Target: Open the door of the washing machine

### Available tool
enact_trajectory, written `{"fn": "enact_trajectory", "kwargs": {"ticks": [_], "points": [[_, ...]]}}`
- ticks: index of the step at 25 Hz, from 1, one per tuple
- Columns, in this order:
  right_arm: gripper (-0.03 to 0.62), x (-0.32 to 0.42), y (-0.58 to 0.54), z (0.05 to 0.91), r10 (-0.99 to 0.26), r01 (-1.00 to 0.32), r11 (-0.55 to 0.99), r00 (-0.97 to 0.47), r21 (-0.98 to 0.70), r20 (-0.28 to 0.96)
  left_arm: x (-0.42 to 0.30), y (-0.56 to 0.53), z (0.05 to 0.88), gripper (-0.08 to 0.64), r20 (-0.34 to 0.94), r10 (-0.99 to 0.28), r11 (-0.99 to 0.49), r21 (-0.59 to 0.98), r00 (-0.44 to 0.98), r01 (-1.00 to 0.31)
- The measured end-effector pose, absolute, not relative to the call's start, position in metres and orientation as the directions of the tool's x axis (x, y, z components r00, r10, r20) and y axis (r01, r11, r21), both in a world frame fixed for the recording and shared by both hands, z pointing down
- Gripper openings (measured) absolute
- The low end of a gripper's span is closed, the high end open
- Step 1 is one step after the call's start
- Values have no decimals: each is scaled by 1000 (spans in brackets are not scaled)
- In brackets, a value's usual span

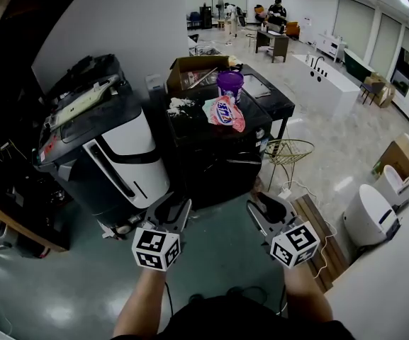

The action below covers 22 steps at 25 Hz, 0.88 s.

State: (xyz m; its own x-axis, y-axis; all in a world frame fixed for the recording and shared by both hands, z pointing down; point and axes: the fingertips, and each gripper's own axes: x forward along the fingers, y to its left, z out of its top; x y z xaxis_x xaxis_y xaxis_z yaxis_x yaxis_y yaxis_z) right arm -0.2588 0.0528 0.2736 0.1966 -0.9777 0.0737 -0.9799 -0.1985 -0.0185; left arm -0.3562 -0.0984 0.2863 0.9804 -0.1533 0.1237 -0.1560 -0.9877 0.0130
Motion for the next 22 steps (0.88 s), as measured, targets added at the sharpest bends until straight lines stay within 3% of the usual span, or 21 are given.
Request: {"fn": "enact_trajectory", "kwargs": {"ticks": [6, 13, 22], "points": [[268, -263, 49, 282, -980, -983, -179, 175, -36, 91, -355, -96, 292, 230, 141, -137, -990, 23, 980, -142], [371, -264, 54, 288, -987, -989, -128, 121, -71, 106, -345, -82, 306, 342, 194, -88, -994, 44, 977, -99], [414, -231, 94, 299, -984, -982, -149, 136, -112, 115, -305, -44, 314, 374, 220, -43, -997, 52, 975, -56]]}}
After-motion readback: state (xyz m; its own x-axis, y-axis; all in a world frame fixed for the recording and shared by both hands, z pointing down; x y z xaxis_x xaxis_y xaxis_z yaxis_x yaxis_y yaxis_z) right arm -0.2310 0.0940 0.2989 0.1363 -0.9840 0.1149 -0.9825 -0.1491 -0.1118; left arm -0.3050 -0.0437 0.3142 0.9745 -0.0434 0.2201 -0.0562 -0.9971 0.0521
